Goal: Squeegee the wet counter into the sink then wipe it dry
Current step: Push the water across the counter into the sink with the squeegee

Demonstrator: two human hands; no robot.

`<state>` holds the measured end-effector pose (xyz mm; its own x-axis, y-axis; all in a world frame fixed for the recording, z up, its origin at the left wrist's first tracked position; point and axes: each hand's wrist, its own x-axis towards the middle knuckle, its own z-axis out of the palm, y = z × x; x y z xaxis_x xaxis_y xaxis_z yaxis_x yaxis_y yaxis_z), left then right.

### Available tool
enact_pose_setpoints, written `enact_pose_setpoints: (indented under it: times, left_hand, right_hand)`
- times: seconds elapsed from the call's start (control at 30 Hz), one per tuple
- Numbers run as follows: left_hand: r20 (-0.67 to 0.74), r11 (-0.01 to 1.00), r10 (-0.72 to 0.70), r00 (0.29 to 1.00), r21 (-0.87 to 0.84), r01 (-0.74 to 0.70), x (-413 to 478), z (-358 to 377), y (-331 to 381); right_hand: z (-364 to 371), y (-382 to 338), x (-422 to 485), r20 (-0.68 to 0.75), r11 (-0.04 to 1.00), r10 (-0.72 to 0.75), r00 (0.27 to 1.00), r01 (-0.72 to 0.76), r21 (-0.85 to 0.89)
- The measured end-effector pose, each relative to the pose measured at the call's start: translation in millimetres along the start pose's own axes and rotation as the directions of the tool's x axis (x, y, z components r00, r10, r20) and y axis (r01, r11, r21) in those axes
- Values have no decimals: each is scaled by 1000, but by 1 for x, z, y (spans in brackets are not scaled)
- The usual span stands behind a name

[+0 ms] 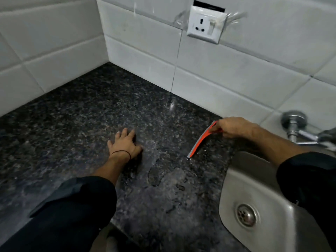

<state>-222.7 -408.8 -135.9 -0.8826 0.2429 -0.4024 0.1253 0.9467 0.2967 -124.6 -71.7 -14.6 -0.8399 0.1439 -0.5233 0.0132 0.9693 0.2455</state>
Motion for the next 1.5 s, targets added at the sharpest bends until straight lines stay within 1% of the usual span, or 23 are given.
enact_pose_setpoints:
  times: [0.07, 0.17, 0.33, 0.4, 0.47, 0.57, 0.63, 0.8, 0.9, 1.0, 1.13, 1.2, 1.3, 1.37, 1.43, 1.5]
  left_hand:
    - [57, 999, -52, 997, -3, 52, -7, 11, 9]
    - [100, 993, -103, 990, -41, 108, -9, 18, 10]
    - [152, 994, -82, 985, -53, 91, -3, 16, 5]
    - [141, 995, -74, 987, -52, 82, -1, 17, 4]
    - [111, 995, -83, 990, -50, 89, 1, 21, 5]
    - [73, 991, -121, 990, -56, 125, 5, 28, 8]
    - [66, 987, -137, 988, -69, 142, 6, 30, 9]
    - [67, 987, -135, 989, -83, 140, 4, 27, 10]
    - [79, 985, -145, 986, -80, 151, 1, 24, 13]
    - [70, 988, -131, 989, -76, 136, -3, 22, 13]
    - [46, 988, -119, 992, -88, 123, -11, 21, 12]
    - [36, 990, -107, 994, -89, 110, -13, 22, 12]
    - [34, 994, -77, 996, -78, 79, -19, 24, 8]
    - [-1, 995, -38, 999, -90, 38, -23, 26, 4]
    - [-98, 985, -1, 995, -171, -15, -33, 33, 0]
    - [-200, 965, 20, 980, -252, -71, -50, 41, -4]
  right_hand:
    - [-5, 7, -3, 5, 1000, 2, 1000, -2, 15]
    - [-13, 7, 6, -92, 993, 2, 996, 9, 121]
    - [-33, -26, 60, -254, 960, -30, 967, 99, 261]
    - [-40, -45, 87, -310, 944, -59, 949, 154, 290]
    - [-46, -63, 112, -355, 937, -83, 931, 194, 289]
    - [-52, -80, 137, -395, 961, -92, 914, 185, 205]
    - [-52, -82, 144, -387, 971, -90, 918, 168, 172]
    - [-38, -61, 113, -347, 965, 36, 937, 58, 256]
    - [-12, -37, 80, -287, 954, 118, 951, -27, 300]
    - [19, -14, 44, -253, 951, 178, 951, -100, 293]
    - [57, 22, -9, -173, 933, 268, 948, -210, 292]
    - [72, 39, -34, -127, 928, 281, 951, -235, 288]
    - [91, 55, -68, -90, 932, 261, 961, -226, 284]
    - [94, 56, -81, -95, 937, 238, 967, -203, 285]
    - [91, 54, -85, -104, 941, 232, 967, -196, 275]
    - [81, 44, -81, -121, 931, 222, 968, -173, 323]
